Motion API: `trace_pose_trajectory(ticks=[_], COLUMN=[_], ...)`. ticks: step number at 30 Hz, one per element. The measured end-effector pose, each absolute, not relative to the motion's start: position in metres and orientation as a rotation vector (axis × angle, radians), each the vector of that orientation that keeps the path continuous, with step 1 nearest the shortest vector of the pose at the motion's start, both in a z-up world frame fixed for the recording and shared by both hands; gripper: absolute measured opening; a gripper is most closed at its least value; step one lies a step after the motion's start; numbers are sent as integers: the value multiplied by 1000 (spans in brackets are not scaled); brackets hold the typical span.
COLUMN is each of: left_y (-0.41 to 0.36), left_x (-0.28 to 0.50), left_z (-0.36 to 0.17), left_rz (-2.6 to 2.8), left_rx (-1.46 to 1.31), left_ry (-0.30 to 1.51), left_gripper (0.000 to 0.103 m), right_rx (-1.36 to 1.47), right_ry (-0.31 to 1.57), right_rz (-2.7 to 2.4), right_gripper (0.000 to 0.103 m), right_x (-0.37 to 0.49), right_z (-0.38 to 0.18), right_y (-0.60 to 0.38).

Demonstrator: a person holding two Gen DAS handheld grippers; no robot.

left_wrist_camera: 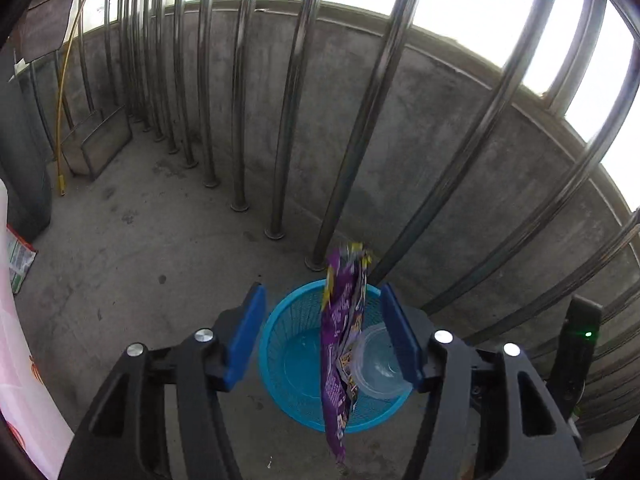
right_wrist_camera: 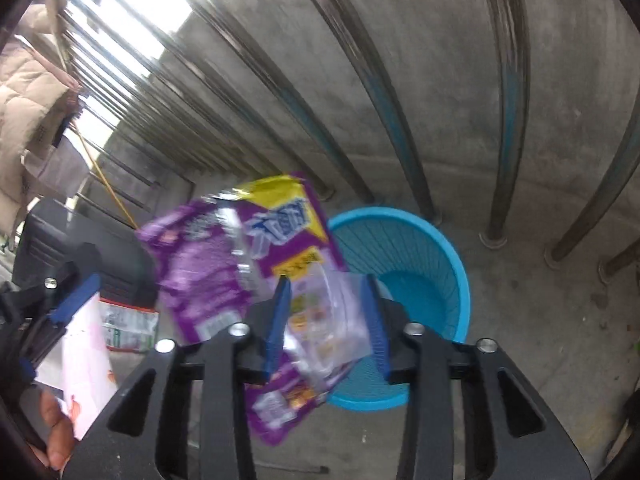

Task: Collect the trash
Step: 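Carry the purple bag and clear cup to the blue wastebasket with both tools, then open both tools to drop the bag and cup into the wastebasket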

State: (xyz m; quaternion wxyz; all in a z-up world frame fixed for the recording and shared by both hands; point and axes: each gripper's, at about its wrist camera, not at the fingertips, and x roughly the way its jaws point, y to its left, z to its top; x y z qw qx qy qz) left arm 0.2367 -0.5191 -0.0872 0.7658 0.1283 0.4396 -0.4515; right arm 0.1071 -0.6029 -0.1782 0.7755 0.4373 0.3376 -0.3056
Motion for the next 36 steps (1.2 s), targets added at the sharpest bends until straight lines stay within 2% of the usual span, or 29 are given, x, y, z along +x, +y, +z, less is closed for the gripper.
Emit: trace_pose_trajectory(ticks=[3,7,16,22,25,28,36], left_y=[-512,-499,-423,-285,-203,-123,41], left_x=[239,234,215,190,175,156,96], left_z=[-93,-74,20,106,131,136,99], left_rz=[-978,-1004,-1032,-1012,-920,-809,-566], left_rx=[259,289,251,210,176,129,-60], left_ry=[1020,974,860,691,625,610,658], left_gripper=[60,60,60,60,60,60,59], right_rx=[1009,1031,973,852,792,746,629], right_ry=[757,726,605,541,549,588,731], right_rz=[-664,-669,-594,-417,-300,-175,65], right_gripper=[40,40,40,40,41,41,41], right_x=[104,94,78,72,80,91,109], right_z=[-201,-197,-130,-58,-36,-23,-8], right_y=[-605,-602,-585,-534,-499,-464,-369])
